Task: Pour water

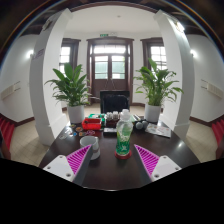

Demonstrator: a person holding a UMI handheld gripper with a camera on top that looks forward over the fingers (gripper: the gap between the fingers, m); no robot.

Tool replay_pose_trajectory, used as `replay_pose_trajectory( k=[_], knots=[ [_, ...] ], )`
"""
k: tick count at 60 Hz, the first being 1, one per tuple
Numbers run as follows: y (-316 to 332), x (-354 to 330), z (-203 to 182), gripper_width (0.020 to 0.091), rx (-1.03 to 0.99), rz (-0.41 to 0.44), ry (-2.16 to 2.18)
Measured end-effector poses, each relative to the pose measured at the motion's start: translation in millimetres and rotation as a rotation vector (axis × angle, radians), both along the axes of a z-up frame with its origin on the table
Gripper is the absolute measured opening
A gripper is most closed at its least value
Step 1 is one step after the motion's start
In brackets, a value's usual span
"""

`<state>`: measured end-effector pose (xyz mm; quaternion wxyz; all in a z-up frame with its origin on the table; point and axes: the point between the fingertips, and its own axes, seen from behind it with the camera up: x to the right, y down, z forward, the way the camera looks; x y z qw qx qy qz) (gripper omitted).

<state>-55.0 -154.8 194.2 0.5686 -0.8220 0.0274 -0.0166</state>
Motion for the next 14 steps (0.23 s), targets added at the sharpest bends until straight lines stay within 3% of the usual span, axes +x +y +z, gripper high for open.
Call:
replay_pose_trajectory(
  k=[14],
  knots=[
    [-9.5, 8.0, -2.3, 0.0828, -0.018, -0.020, -0.015]
  ],
)
